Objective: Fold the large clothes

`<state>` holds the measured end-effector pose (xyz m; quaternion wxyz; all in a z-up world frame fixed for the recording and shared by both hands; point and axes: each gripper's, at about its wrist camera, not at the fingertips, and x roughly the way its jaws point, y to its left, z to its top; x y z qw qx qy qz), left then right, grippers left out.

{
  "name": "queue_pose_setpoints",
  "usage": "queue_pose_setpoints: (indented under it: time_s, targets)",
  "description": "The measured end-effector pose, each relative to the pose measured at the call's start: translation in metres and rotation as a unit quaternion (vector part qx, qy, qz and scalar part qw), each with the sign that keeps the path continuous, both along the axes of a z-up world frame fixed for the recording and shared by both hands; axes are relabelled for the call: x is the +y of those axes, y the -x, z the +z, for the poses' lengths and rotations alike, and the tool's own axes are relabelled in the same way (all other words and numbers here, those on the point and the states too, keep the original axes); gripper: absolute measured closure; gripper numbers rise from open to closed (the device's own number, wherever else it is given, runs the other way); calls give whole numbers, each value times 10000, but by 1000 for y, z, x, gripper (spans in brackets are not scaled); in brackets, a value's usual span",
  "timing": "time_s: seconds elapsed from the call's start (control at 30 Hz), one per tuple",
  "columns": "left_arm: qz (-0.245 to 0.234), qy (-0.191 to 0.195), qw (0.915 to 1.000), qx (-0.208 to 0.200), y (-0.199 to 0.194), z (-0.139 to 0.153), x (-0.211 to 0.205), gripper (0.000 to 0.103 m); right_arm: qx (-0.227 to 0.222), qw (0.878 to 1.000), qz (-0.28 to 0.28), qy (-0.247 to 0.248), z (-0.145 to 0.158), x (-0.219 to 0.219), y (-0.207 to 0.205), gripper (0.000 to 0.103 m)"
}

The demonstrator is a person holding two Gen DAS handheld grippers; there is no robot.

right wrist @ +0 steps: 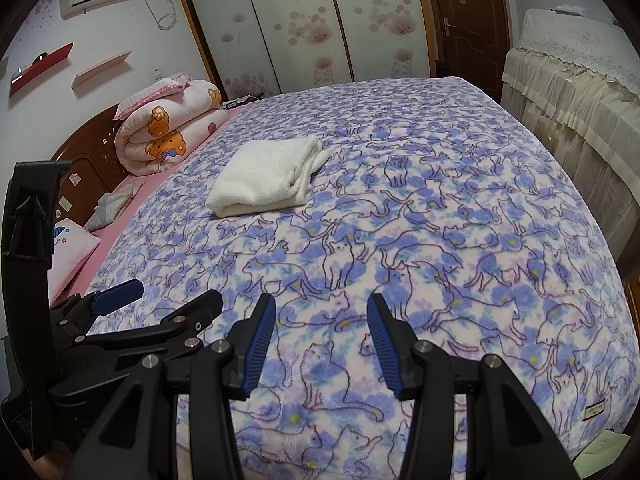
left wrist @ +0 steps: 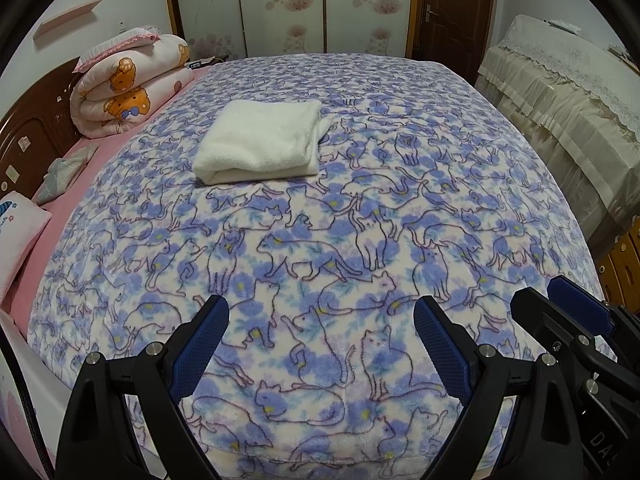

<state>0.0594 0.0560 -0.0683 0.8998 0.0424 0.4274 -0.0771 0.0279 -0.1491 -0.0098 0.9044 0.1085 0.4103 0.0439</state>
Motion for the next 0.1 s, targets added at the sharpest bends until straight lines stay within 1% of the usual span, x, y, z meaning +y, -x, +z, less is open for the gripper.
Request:
queue_pose_setpoints:
  time_s: [0.1]
  targets:
    - [-6, 18, 10000, 15, -1, 1, -2, 10, 0, 10000, -6, 3, 0, 0, 0, 55]
